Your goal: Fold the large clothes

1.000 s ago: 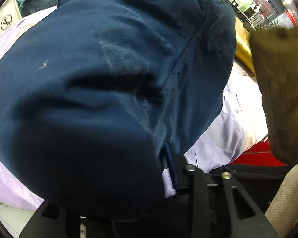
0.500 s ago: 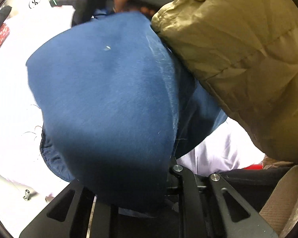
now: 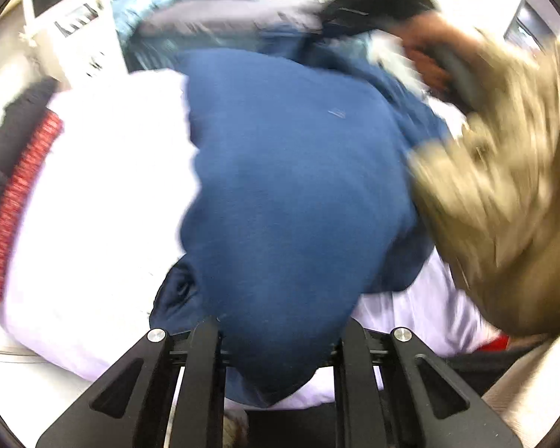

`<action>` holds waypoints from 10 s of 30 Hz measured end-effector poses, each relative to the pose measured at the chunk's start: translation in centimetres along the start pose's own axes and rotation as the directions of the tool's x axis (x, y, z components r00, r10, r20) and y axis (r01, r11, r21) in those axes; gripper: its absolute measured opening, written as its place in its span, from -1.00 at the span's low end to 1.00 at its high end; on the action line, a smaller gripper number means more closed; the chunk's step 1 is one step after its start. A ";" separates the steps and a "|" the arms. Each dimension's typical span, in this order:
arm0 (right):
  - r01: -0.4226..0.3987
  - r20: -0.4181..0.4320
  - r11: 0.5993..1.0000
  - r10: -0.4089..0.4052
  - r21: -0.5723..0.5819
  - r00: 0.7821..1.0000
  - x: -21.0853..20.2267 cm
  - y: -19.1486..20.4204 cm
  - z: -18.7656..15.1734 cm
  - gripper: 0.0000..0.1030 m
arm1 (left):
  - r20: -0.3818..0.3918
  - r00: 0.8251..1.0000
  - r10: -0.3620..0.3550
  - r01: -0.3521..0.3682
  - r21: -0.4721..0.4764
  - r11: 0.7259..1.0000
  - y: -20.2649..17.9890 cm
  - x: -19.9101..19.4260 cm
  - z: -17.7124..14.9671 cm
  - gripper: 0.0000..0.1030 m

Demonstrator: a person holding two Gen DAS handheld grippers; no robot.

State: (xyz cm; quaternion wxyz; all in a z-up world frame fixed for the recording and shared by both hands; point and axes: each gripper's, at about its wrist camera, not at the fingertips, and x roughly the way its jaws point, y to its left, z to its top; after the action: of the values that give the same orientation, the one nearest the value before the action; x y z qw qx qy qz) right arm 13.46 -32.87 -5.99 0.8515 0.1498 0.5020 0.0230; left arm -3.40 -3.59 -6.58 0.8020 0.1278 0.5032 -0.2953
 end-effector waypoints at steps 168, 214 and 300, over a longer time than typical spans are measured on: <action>0.135 0.083 0.794 -0.226 0.593 0.970 -9.9 -24.1 -19.2 0.68 | -0.199 0.908 0.369 -0.418 -0.507 0.754 22.0 6.8 2.9 0.88; -0.268 -0.050 0.927 0.291 0.264 0.955 -8.0 -6.5 -19.0 -0.72 | -0.045 0.997 -0.060 0.051 -0.173 0.984 13.4 4.7 6.9 -0.70; 0.135 -0.198 0.840 -0.033 0.525 0.980 -1.2 -12.9 -19.6 0.54 | -0.238 0.869 0.433 -0.494 -0.467 0.733 31.7 15.6 13.8 -0.81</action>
State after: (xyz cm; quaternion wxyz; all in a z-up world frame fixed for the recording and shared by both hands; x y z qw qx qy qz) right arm -5.46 -40.88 -17.43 0.7267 0.3565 0.5697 -0.1421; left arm 30.80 9.26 -16.95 0.8244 0.0471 0.5600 0.0671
